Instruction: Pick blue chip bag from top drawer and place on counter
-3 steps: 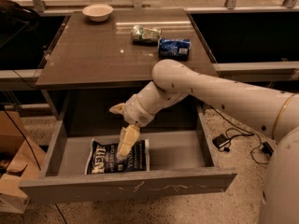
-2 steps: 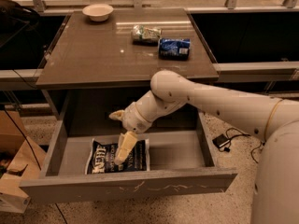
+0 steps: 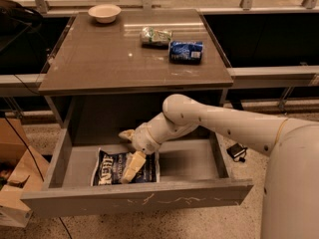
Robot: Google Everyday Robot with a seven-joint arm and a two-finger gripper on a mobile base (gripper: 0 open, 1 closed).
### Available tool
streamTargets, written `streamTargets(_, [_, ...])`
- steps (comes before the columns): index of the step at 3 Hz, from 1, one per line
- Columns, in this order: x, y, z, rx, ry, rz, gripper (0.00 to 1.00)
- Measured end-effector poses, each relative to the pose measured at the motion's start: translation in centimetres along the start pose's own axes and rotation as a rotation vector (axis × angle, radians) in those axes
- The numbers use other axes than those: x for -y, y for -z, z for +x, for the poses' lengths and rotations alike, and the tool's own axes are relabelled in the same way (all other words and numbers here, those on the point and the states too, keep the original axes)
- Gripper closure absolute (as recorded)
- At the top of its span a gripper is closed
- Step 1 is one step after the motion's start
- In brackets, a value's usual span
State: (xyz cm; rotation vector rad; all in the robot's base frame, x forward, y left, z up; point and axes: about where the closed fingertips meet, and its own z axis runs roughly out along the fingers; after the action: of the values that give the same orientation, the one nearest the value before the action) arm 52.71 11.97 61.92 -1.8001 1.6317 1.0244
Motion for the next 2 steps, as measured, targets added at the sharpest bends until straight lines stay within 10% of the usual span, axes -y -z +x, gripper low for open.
streamTargets(2, [-2.1,-1.1,2.4,0.036,-0.059,-0.005,0.42])
